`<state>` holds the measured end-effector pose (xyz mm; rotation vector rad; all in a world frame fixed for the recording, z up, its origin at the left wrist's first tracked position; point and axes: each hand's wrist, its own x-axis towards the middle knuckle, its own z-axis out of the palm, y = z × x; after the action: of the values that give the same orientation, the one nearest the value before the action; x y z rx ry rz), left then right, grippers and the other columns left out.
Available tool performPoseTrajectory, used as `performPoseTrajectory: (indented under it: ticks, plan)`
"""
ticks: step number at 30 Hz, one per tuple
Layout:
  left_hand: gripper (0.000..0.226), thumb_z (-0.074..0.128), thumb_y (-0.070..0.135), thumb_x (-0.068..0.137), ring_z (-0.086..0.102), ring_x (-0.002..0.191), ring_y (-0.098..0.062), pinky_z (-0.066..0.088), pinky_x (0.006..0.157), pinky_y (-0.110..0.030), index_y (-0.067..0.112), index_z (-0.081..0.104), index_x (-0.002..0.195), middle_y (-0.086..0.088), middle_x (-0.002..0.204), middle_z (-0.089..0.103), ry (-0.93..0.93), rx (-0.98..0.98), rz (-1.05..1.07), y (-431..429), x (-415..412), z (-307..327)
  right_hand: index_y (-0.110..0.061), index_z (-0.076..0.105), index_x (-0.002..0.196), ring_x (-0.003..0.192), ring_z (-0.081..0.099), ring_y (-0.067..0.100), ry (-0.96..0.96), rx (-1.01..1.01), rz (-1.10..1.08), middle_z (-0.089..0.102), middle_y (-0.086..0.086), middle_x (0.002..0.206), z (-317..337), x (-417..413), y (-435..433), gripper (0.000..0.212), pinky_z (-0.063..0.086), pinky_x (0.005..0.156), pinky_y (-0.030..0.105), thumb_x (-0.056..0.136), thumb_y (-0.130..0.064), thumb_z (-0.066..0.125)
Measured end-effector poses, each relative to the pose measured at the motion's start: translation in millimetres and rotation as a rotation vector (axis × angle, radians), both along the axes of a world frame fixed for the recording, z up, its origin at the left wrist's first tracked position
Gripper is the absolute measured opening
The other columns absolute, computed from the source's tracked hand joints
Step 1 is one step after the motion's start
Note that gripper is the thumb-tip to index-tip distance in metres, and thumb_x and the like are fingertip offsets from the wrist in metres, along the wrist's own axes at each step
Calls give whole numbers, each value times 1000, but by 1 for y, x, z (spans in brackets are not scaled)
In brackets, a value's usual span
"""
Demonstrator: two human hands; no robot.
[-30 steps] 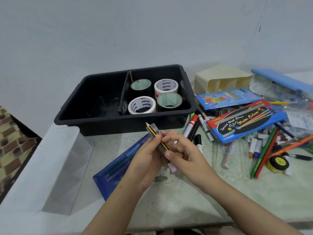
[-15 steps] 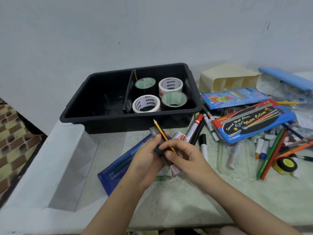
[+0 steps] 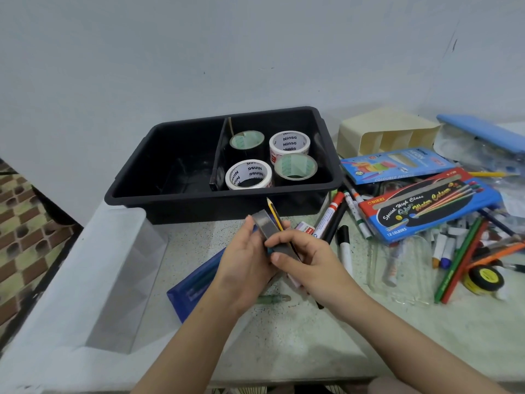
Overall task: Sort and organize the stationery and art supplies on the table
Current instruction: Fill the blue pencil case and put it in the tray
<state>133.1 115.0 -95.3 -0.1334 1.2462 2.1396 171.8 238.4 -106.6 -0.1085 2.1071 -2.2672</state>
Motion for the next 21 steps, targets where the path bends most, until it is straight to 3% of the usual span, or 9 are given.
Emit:
performPoseTrajectory:
  ticks: [5, 9, 12, 15, 17, 18, 21]
  plan:
    - [60, 18, 45, 99, 63, 108, -23, 48, 92, -33, 5, 56, 124, -14, 118, 66, 87, -35, -12, -6, -2, -6, -5, 63, 97, 50, 53, -9, 0, 21, -43, 58, -22, 56, 0, 1, 3, 17, 39, 49, 5, 89, 7, 55]
    - [38, 29, 27, 101, 62, 109, -22, 49, 93, -31, 9, 58, 118, -12, 118, 64, 186, -182, 100, -12, -3, -7, -1, 64, 99, 51, 54, -8, 12, 62, -71, 59, -21, 61, 2, 1, 7, 16, 39, 49, 5, 88, 7, 55]
    - [18, 50, 12, 94, 63, 103, -11, 53, 85, -24, 22, 61, 105, 4, 111, 65, 574, -585, 170, -31, 0, -10, -5, 65, 95, 48, 52, -5, -2, 76, -103, 56, -21, 59, 4, 2, 12, 17, 37, 46, 6, 89, 7, 55]
    - [33, 71, 33, 76, 48, 111, 7, 43, 89, -16, 38, 56, 105, 27, 118, 53, 1004, -926, -110, -61, 4, -12, -8, 65, 93, 43, 48, -2, -30, 73, -119, 55, -17, 58, 7, 5, 18, 17, 34, 43, 8, 89, 5, 55]
    - [43, 67, 53, 66, 34, 117, 10, 33, 97, -19, 46, 52, 106, 35, 128, 37, 1148, -1159, -341, -75, 6, -16, -9, 65, 92, 42, 45, -1, -41, 86, -119, 56, -16, 58, 8, 6, 21, 17, 33, 42, 9, 89, 4, 56]
    - [44, 68, 52, 65, 29, 118, 8, 30, 99, -22, 47, 50, 105, 34, 131, 31, 1191, -1226, -391, -79, 8, -19, -11, 65, 91, 40, 42, 0, -50, 87, -116, 55, -15, 56, 8, 6, 22, 17, 31, 41, 9, 89, 4, 56]
    - [38, 73, 23, 74, 28, 120, 8, 31, 101, -22, 44, 49, 95, 35, 131, 29, 1257, -1208, -318, -85, 13, -27, -12, 65, 90, 39, 32, 3, -81, 80, -80, 52, -12, 53, 10, 7, 25, 18, 27, 37, 13, 89, 3, 56]
